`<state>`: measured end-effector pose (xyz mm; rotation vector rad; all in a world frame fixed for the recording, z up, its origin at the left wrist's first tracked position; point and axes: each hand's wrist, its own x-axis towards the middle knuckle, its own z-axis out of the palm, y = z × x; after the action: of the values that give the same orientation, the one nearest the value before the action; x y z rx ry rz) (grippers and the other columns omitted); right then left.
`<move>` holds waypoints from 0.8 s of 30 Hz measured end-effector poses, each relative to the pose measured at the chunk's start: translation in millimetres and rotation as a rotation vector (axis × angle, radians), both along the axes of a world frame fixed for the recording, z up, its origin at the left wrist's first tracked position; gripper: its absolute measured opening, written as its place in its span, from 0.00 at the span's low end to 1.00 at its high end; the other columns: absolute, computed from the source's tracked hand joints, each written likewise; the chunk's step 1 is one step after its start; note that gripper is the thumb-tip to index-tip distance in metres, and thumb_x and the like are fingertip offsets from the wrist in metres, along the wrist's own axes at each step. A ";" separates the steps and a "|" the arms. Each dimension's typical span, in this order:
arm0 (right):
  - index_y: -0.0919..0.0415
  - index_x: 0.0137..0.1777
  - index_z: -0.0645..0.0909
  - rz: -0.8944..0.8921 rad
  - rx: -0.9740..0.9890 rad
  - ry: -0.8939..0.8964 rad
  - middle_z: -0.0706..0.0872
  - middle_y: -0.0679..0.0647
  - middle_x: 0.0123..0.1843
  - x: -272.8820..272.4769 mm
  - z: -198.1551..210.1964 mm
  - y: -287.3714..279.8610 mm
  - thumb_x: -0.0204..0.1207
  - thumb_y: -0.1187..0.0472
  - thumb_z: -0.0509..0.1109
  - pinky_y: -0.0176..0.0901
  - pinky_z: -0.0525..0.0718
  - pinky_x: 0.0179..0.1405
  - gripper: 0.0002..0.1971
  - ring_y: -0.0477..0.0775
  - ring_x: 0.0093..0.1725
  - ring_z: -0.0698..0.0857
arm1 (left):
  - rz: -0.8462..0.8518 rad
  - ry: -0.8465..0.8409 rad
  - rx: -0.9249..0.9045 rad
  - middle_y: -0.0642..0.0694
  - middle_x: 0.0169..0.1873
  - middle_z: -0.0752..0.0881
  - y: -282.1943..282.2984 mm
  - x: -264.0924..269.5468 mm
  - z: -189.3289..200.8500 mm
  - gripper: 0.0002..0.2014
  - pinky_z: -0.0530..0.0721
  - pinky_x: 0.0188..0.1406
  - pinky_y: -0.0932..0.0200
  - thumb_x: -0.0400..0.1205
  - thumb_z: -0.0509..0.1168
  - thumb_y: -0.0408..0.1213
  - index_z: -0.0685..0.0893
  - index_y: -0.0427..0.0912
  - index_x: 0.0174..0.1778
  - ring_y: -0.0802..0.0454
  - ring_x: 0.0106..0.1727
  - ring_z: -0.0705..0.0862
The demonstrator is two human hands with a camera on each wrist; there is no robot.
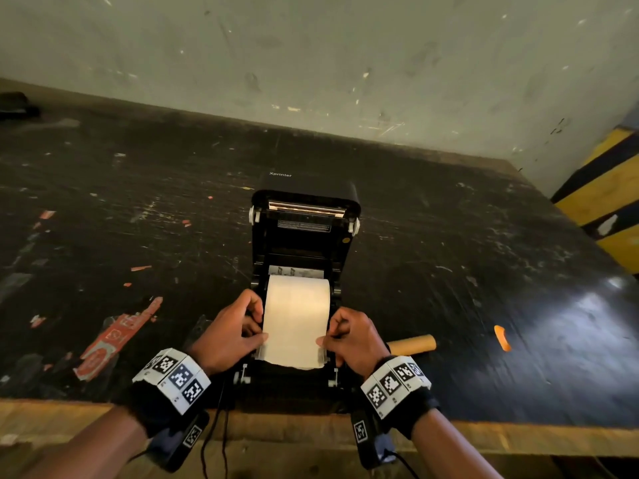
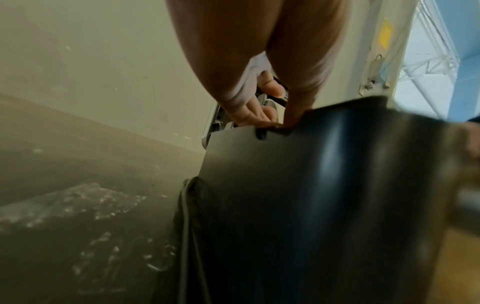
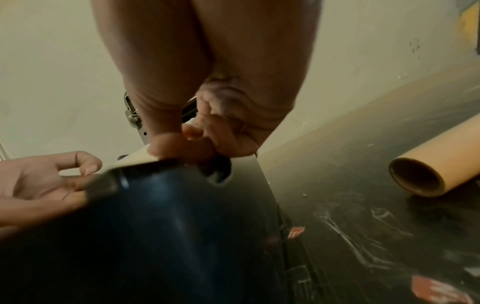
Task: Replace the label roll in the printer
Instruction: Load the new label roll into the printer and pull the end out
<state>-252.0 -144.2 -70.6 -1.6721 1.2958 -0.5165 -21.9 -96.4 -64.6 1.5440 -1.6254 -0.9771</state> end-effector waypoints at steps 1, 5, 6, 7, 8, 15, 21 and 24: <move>0.61 0.40 0.74 -0.012 -0.008 -0.004 0.88 0.63 0.38 0.7 0.2 0.9 0.70 0.65 0.76 0.37 0.81 0.22 0.11 0.47 0.21 0.81 | -0.025 -0.015 0.009 0.43 0.44 0.80 0.5 0.4 1.7 0.17 0.85 0.36 0.66 0.73 0.70 0.24 0.71 0.46 0.46 0.55 0.42 0.86; 0.58 0.40 0.73 -0.006 -0.003 0.005 0.88 0.61 0.37 1.4 -0.4 0.6 0.71 0.65 0.75 0.36 0.79 0.21 0.11 0.46 0.20 0.80 | -0.069 -0.060 0.034 0.43 0.45 0.80 1.0 1.2 4.0 0.16 0.85 0.38 0.65 0.72 0.70 0.25 0.71 0.44 0.46 0.56 0.41 0.85; 0.58 0.39 0.73 0.008 0.006 0.014 0.88 0.61 0.37 1.8 -0.1 -0.1 0.71 0.66 0.75 0.36 0.79 0.21 0.12 0.46 0.19 0.80 | -0.049 -0.046 0.023 0.43 0.45 0.80 1.1 1.8 4.0 0.16 0.85 0.38 0.65 0.72 0.70 0.25 0.71 0.43 0.46 0.56 0.41 0.86; 0.58 0.39 0.72 0.019 0.013 0.019 0.88 0.60 0.36 1.5 -0.2 0.0 0.71 0.66 0.75 0.37 0.78 0.20 0.12 0.45 0.19 0.79 | -0.021 -0.020 0.007 0.42 0.45 0.80 1.2 1.8 3.9 0.16 0.85 0.38 0.64 0.72 0.71 0.24 0.71 0.42 0.46 0.56 0.41 0.86; 0.58 0.38 0.72 0.024 0.018 0.017 0.87 0.60 0.35 1.9 0.0 0.1 0.70 0.67 0.76 0.39 0.78 0.20 0.13 0.45 0.18 0.79 | 0.008 0.005 -0.010 0.41 0.45 0.81 1.0 1.9 4.1 0.16 0.86 0.38 0.63 0.72 0.71 0.24 0.71 0.40 0.46 0.56 0.42 0.86; 0.56 0.43 0.71 -0.072 0.004 -0.031 0.88 0.59 0.43 2.1 8.7 2.4 0.72 0.64 0.75 0.34 0.78 0.18 0.12 0.41 0.18 0.80 | 0.017 0.027 -0.009 0.39 0.44 0.82 3.1 -2.0 -0.3 0.15 0.88 0.40 0.58 0.73 0.70 0.23 0.71 0.40 0.46 0.52 0.41 0.88; 0.55 0.48 0.71 -0.056 0.003 0.048 0.90 0.54 0.44 2.3 5.9 7.8 0.72 0.63 0.74 0.30 0.79 0.22 0.13 0.37 0.24 0.83 | 0.027 -0.032 -0.063 0.45 0.44 0.80 1.8 -1.5 -3.1 0.16 0.86 0.39 0.63 0.74 0.69 0.24 0.71 0.47 0.46 0.57 0.41 0.86; 0.56 0.50 0.71 -0.041 0.019 0.043 0.90 0.56 0.44 1.5 4.9 9.9 0.72 0.64 0.74 0.31 0.78 0.20 0.14 0.38 0.22 0.82 | 0.038 -0.042 -0.092 0.48 0.45 0.80 2.4 -1.4 -7.1 0.19 0.85 0.43 0.64 0.74 0.69 0.24 0.71 0.50 0.48 0.58 0.43 0.84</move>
<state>-250.5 -134.3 -65.7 -1.6521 1.3641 -0.4938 -23.3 -94.0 -71.7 1.5368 -1.6411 -0.8427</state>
